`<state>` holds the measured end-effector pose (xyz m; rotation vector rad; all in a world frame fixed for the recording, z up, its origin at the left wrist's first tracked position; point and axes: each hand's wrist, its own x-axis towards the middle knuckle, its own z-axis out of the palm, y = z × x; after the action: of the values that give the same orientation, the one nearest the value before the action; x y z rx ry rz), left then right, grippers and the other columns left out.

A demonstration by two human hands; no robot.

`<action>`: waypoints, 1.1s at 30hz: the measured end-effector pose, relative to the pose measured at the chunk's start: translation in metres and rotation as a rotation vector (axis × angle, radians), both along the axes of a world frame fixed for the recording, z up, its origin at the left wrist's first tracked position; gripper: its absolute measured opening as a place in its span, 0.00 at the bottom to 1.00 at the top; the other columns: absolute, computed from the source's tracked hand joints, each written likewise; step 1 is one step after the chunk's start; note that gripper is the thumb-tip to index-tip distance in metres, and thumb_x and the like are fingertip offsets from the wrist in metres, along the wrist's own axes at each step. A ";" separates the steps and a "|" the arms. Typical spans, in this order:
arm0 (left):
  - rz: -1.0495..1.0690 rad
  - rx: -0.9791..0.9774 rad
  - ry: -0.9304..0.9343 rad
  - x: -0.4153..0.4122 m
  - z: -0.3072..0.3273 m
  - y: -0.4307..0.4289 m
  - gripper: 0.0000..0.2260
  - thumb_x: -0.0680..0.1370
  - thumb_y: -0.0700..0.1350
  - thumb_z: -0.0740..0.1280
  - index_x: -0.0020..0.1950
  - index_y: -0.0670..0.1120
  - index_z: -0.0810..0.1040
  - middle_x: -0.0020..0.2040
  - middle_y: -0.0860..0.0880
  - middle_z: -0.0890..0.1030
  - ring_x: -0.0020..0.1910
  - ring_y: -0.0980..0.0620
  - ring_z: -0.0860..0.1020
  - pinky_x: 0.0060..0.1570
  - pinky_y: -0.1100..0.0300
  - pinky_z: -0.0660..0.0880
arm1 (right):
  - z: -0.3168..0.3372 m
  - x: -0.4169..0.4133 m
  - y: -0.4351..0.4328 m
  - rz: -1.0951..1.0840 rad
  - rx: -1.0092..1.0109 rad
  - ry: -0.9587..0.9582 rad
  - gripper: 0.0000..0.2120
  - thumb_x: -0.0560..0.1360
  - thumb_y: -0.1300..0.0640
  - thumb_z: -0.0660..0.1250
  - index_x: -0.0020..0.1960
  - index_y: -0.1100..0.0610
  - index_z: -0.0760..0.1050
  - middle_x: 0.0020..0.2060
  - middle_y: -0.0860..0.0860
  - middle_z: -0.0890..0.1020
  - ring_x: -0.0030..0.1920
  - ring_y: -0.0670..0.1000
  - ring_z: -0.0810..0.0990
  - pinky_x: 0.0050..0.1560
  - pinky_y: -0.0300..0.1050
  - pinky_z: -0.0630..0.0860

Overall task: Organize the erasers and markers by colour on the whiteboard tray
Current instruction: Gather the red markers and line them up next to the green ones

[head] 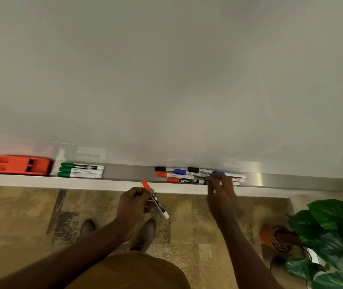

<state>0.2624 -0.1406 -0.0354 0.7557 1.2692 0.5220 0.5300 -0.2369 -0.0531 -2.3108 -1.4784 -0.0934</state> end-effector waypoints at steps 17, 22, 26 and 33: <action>0.065 -0.043 -0.025 -0.012 -0.004 0.002 0.09 0.81 0.42 0.73 0.54 0.35 0.84 0.48 0.37 0.89 0.42 0.43 0.89 0.39 0.54 0.84 | -0.009 -0.029 0.031 0.178 -0.184 -0.018 0.16 0.69 0.64 0.81 0.53 0.57 0.81 0.51 0.54 0.80 0.50 0.55 0.81 0.35 0.45 0.79; 0.120 -0.064 -0.008 -0.020 -0.001 0.009 0.09 0.82 0.44 0.73 0.54 0.37 0.84 0.47 0.39 0.90 0.42 0.45 0.89 0.36 0.58 0.83 | -0.011 -0.032 0.032 0.283 -0.155 -0.049 0.15 0.71 0.64 0.79 0.56 0.56 0.82 0.52 0.53 0.80 0.53 0.53 0.77 0.35 0.44 0.77; 0.167 -0.073 0.032 -0.034 -0.005 0.008 0.12 0.81 0.45 0.74 0.55 0.36 0.84 0.48 0.38 0.89 0.44 0.42 0.89 0.39 0.55 0.84 | -0.009 -0.053 0.045 0.334 -0.093 -0.035 0.15 0.72 0.64 0.78 0.56 0.58 0.82 0.52 0.54 0.80 0.54 0.55 0.78 0.37 0.45 0.77; 0.255 -0.110 0.055 -0.059 -0.010 -0.002 0.12 0.82 0.43 0.73 0.56 0.34 0.83 0.47 0.37 0.89 0.50 0.34 0.88 0.54 0.39 0.85 | -0.011 -0.111 0.078 0.444 -0.046 0.013 0.11 0.73 0.60 0.78 0.55 0.58 0.84 0.50 0.53 0.82 0.52 0.54 0.80 0.35 0.45 0.79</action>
<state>0.2036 -0.1422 -0.0451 0.5220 1.4436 0.6344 0.4194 -0.1590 -0.0643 -1.9549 -1.9632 0.0794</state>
